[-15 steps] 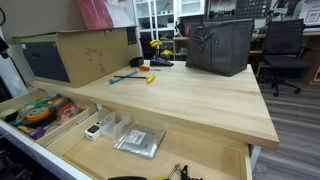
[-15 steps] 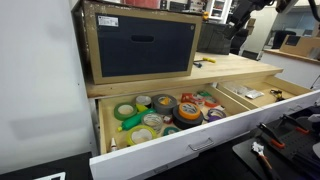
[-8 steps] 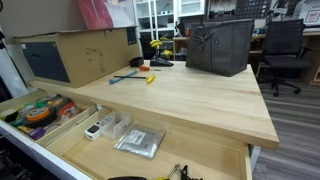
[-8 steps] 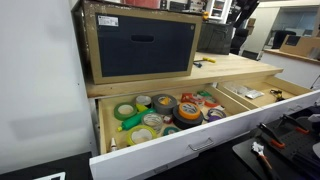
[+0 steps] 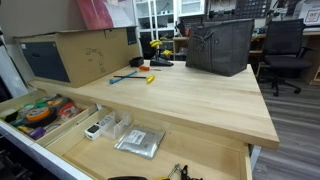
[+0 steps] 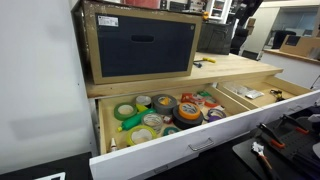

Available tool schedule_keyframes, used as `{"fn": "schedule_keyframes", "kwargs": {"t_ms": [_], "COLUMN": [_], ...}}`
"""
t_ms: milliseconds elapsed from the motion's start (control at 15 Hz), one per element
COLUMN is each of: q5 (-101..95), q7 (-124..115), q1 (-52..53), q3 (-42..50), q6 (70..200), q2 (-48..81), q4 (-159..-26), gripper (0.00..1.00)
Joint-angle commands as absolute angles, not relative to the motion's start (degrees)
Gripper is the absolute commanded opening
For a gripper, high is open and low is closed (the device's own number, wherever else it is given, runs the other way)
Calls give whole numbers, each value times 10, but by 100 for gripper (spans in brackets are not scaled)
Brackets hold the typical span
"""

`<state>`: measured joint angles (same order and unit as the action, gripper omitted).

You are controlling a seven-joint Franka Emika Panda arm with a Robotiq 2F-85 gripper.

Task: Open the top left drawer

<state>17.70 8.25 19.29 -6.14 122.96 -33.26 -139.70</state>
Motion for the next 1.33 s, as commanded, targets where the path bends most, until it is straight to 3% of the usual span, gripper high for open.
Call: {"fn": "schedule_keyframes", "kwargs": {"t_ms": [0,333,1267], "q5": [180,178,156], "q7": [90,58,-5], "q1": [190,184,40], "q3": [-70,-78,23], "q6": [1227,1214,876], "q2": [-336,-343,-338], "q4": [-1395,-1381,-1231], "gripper": [100,100,100]}}
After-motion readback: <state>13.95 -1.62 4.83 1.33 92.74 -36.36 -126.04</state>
